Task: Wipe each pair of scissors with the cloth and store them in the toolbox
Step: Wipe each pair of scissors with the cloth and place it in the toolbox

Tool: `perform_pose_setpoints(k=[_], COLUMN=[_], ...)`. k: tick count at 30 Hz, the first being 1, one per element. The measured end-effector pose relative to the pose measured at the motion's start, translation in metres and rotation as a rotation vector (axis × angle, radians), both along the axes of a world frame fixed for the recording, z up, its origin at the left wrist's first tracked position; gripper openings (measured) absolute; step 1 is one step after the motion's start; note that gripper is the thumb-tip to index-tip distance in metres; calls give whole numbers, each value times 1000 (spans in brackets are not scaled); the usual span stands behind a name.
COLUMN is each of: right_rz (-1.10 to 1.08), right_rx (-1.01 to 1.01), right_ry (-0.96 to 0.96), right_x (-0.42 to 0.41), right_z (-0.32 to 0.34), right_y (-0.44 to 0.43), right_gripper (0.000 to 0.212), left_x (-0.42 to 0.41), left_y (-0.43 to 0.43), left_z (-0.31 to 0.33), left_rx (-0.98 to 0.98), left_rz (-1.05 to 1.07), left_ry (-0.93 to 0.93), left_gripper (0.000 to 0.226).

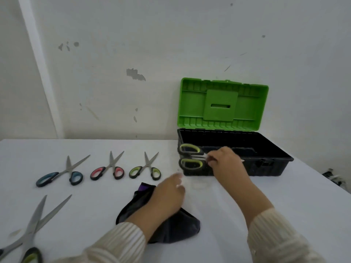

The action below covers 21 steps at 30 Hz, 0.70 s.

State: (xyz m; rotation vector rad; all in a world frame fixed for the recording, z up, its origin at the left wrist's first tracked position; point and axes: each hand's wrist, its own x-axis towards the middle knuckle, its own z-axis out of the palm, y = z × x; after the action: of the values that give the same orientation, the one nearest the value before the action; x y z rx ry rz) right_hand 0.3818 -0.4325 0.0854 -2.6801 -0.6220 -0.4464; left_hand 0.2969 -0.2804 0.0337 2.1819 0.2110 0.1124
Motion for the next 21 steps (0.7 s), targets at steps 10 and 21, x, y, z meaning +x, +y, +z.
perform_pose_setpoints(k=[10,21], right_rz=[-164,-110], right_rx=[-397,-565], right_ry=[208,359], right_x=[147,170], right_z=[6,-5], right_y=[21,52], right_gripper=[17,15], left_x=[31,36], left_y=[-21,-22], left_z=[-31,-36], left_rx=[688,656], left_rz=[-105,-71], left_ry=[82,50], left_gripper=[59,60])
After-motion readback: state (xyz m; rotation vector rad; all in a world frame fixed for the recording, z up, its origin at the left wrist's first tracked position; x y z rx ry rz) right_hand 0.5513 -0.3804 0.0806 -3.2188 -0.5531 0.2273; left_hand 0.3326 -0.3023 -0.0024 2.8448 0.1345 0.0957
